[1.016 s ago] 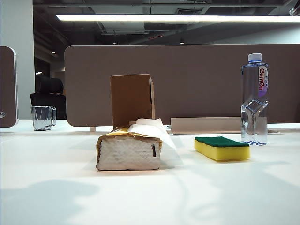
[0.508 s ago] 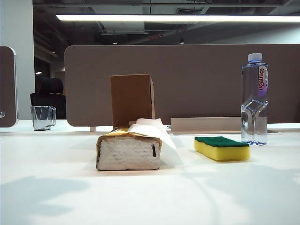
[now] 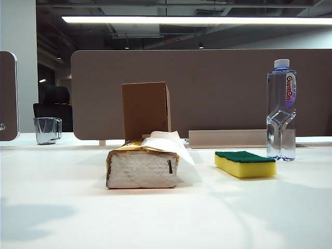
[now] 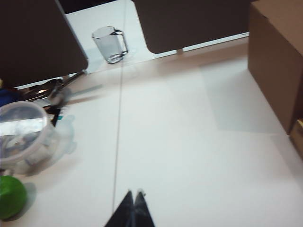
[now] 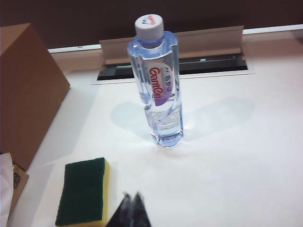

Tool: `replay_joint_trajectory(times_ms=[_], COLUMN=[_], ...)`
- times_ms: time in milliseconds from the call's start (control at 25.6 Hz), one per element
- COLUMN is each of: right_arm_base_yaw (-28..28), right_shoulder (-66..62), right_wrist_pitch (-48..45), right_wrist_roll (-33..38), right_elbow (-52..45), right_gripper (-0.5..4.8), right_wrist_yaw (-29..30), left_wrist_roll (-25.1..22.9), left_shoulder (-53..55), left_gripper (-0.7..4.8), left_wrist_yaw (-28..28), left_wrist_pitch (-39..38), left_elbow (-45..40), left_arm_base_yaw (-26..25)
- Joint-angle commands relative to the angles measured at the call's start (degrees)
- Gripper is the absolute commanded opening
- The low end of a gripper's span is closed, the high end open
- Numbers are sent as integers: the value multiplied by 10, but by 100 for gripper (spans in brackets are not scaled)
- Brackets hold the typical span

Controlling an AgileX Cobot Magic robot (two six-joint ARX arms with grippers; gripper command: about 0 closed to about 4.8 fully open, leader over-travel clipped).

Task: Move the sponge from left to right to wipe the table, avoiding obstacles on the table, and finally reaching the bottle of mineral water.

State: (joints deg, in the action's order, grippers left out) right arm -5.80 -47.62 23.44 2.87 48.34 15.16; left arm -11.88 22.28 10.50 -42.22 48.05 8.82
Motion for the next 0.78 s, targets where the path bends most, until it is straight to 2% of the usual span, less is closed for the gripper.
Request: replay_joint_trajectory(times_ms=[39,156,352,547,625,781], right_arm_base_yaw=[-9,-9,-9,-8,-8,-8], right_shoulder=[7,14,16,45,76,139], right_wrist_pitch=[-9,-10,-10,-15,-23,-49], right_wrist_roll=[-17,-19,-34,-32,-21,-14], right_elbow=[-11,-21,-24,-46,-72,-123], right_gripper=[-9,-9,-9,-9,-9,-9], right_wrist_yaw=[0,0,0,1,2,2], left_wrist_roll=[3,3,3,33,56,85], left_shoulder=[-4,-5,-6,-16,-27,-64], left_gripper=[-6,-6,-6,-5,-5,-6], left_wrist_yaw=[31,48,30,5,-24,-47], left_wrist_pitch=[8,10,11,26,26,56], left_elbow=[0,0,-7,-7,-12,-61], left_arm_base_yaw=[-1,-2,-7,-7,-7,-7])
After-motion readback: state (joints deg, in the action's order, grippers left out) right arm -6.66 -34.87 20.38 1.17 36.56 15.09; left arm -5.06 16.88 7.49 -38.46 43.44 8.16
